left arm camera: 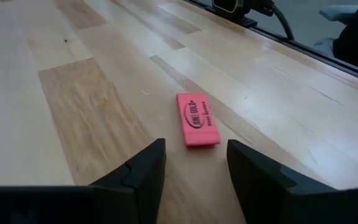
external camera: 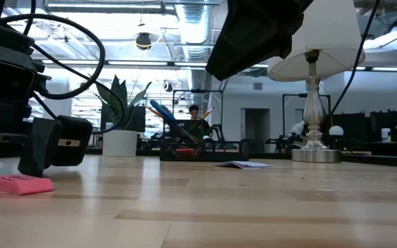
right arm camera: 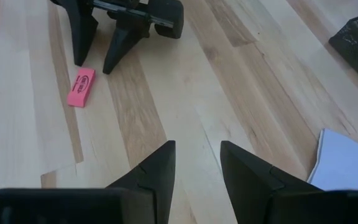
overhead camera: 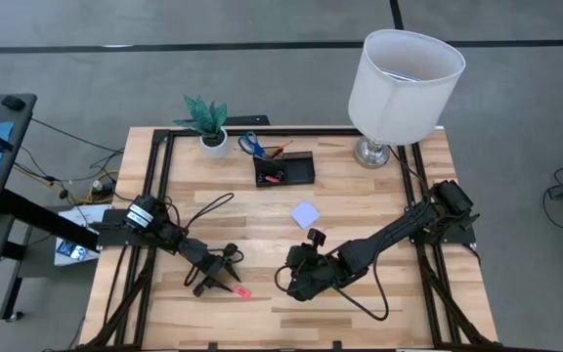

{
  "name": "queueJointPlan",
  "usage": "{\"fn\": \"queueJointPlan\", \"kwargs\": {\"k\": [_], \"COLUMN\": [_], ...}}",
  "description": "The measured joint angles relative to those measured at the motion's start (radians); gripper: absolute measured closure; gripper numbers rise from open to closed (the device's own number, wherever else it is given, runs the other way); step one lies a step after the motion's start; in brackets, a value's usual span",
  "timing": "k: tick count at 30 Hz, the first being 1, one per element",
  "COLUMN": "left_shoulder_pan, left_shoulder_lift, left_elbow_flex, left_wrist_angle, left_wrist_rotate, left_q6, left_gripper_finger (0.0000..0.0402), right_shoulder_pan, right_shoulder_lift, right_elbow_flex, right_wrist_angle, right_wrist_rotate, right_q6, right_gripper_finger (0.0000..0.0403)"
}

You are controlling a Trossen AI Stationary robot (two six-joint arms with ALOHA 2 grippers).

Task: Pick and place office supplies into organizer
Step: Put the pink eraser into the black desk organizer

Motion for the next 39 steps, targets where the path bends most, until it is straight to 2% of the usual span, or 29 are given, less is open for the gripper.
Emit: {"fn": "queueJointPlan", "kwargs": {"k": [7,15,39], "left_shoulder_pan": [-0.047,-0.043,0.018], "left_shoulder_lift": [0.000,0.000,0.001], "left_elbow_flex": [0.002,0.014,0.092], "left_wrist_angle": [0.001,-0.004,-0.062], "left_wrist_rotate": [-0.026,-0.040,0.049], "left_q6": [-0.002,0.011,0.038], "left_gripper_finger": [0.0239,0.0239,0.0239], "right_shoulder_pan": [0.000,0.000,0.025], "right_shoulder_lift": [0.000,0.000,0.000], "right_elbow_flex": [0.000,0.000,0.000], "right_wrist_angle": [0.000,0.000,-0.011], "right_wrist_rotate": [0.000,0.000,-0.010], "right_q6": [0.000,0.000,-0.001], "right_gripper_finger": [0.0280,0.0280,0.0280]}}
